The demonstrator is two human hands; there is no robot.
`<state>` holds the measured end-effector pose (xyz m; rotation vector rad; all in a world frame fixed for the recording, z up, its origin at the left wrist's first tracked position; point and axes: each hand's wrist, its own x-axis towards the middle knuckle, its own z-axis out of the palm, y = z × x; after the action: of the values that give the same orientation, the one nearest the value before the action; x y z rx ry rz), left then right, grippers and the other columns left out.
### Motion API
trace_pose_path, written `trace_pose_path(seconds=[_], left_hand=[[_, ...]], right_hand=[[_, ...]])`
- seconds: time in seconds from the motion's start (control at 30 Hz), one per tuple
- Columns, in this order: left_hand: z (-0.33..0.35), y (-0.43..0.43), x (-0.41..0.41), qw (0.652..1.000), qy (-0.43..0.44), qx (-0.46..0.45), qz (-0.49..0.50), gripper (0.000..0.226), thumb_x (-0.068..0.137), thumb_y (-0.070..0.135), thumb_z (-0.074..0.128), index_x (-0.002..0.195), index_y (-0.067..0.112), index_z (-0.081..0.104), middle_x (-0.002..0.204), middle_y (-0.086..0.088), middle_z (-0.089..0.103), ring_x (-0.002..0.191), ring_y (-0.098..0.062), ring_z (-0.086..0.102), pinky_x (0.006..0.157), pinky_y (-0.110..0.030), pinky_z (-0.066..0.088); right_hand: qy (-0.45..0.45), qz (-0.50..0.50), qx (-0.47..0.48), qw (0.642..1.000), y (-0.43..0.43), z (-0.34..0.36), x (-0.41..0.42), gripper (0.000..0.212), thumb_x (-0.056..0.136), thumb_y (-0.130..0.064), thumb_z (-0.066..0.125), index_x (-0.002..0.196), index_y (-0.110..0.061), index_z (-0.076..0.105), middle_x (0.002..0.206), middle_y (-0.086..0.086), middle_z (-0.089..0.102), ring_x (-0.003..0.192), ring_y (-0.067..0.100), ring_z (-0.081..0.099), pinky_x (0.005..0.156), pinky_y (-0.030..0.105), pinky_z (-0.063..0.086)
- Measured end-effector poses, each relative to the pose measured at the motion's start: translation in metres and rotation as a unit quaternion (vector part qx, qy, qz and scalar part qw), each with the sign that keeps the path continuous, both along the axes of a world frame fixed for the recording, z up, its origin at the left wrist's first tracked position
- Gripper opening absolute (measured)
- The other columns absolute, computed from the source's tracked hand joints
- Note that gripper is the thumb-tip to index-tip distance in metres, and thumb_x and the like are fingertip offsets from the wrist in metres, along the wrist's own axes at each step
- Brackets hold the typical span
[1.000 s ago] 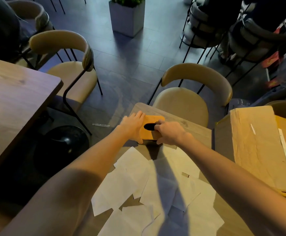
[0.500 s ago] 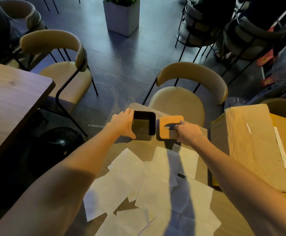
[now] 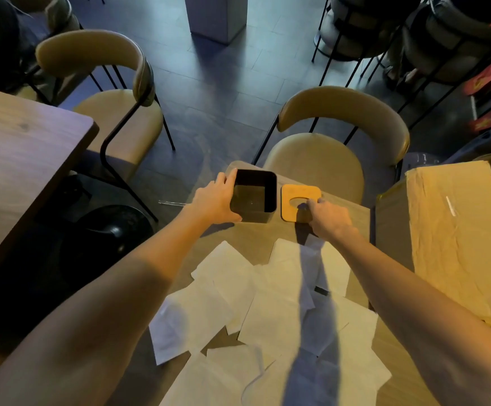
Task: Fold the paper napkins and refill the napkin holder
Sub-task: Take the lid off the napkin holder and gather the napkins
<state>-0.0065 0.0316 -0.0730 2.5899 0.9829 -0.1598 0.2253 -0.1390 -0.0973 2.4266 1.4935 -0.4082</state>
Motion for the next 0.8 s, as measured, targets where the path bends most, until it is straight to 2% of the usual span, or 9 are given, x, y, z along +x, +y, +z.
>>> trace_pose_path(seconds=[0.1,0.2,0.3,0.33,0.43,0.5,0.6,0.7,0.8], left_hand=[[0.003,-0.018,-0.009,0.996,-0.069,0.011,0.056,0.080,0.084,0.040,0.075,0.147,0.020,0.028,0.133,-0.007,0.047,0.117,-0.025,0.055,0.093,-0.040,0.051],[-0.002,-0.037,-0.025,0.983,-0.151,-0.063,0.087,0.039,0.092,0.032,0.066,0.125,0.022,0.047,0.117,-0.002,0.058,0.103,-0.016,0.061,0.089,-0.032,0.052],[-0.010,-0.054,-0.041,0.988,-0.112,-0.094,0.040,0.014,0.094,0.024,0.062,0.107,0.021,0.057,0.099,-0.001,0.060,0.092,-0.020,0.063,0.079,-0.027,0.050],[-0.014,-0.058,-0.046,0.992,-0.097,-0.080,0.006,0.013,0.094,0.021,0.060,0.107,0.019,0.060,0.100,-0.002,0.060,0.094,-0.023,0.063,0.078,-0.028,0.048],[-0.020,-0.066,-0.060,0.993,-0.063,-0.045,-0.088,0.025,0.097,0.019,0.056,0.119,0.016,0.065,0.122,-0.004,0.060,0.111,-0.021,0.056,0.089,-0.029,0.042],[-0.031,-0.066,-0.071,0.990,-0.027,-0.056,-0.128,0.030,0.099,0.027,0.055,0.126,0.019,0.064,0.132,-0.004,0.057,0.119,-0.022,0.054,0.097,-0.031,0.040],[-0.053,-0.064,-0.087,0.980,0.020,-0.027,-0.197,0.035,0.100,0.040,0.050,0.132,0.030,0.060,0.138,-0.001,0.052,0.123,-0.023,0.051,0.101,-0.031,0.040],[-0.071,-0.067,-0.099,0.962,0.031,0.088,-0.258,0.042,0.104,0.040,0.042,0.145,0.035,0.044,0.150,-0.002,0.040,0.131,-0.024,0.042,0.107,-0.037,0.039],[-0.082,-0.073,-0.104,0.964,0.038,0.146,-0.217,0.054,0.104,0.048,0.033,0.155,0.034,0.024,0.155,-0.004,0.031,0.138,-0.028,0.033,0.113,-0.043,0.032]], right_hand=[[0.003,0.016,0.022,1.000,-0.002,0.011,-0.007,0.035,0.095,-0.019,0.055,0.129,-0.016,0.050,0.117,0.010,0.056,0.096,0.034,0.065,0.068,0.039,0.052],[0.008,0.039,0.053,0.998,-0.007,0.025,-0.025,0.028,0.096,-0.023,0.053,0.122,-0.015,0.054,0.118,0.010,0.058,0.098,0.036,0.064,0.068,0.039,0.048],[0.022,0.078,0.092,0.992,-0.016,0.036,-0.058,0.028,0.097,-0.034,0.055,0.118,-0.016,0.057,0.114,0.007,0.062,0.091,0.028,0.065,0.068,0.036,0.053],[0.036,0.090,0.097,0.990,-0.019,0.035,-0.071,0.028,0.097,-0.036,0.056,0.118,-0.017,0.057,0.113,0.006,0.063,0.091,0.025,0.065,0.070,0.035,0.054],[0.076,0.119,0.100,0.985,-0.028,0.027,-0.106,0.029,0.096,-0.040,0.058,0.116,-0.019,0.059,0.113,0.003,0.063,0.095,0.023,0.064,0.074,0.034,0.055],[0.100,0.144,0.100,0.979,-0.036,0.013,-0.122,0.028,0.096,-0.041,0.058,0.115,-0.021,0.060,0.113,0.003,0.063,0.098,0.022,0.061,0.075,0.032,0.051],[0.097,0.228,0.152,0.957,-0.051,-0.012,-0.140,0.030,0.100,-0.040,0.053,0.122,-0.022,0.060,0.123,0.004,0.063,0.109,0.023,0.057,0.088,0.031,0.048],[0.100,0.296,0.170,0.935,-0.064,-0.033,-0.147,0.040,0.099,-0.034,0.056,0.138,-0.024,0.054,0.142,0.006,0.055,0.121,0.026,0.053,0.097,0.036,0.047],[0.076,0.331,0.171,0.925,-0.074,-0.049,-0.137,0.046,0.098,-0.029,0.061,0.142,-0.024,0.052,0.151,0.005,0.048,0.131,0.029,0.049,0.102,0.040,0.046]])
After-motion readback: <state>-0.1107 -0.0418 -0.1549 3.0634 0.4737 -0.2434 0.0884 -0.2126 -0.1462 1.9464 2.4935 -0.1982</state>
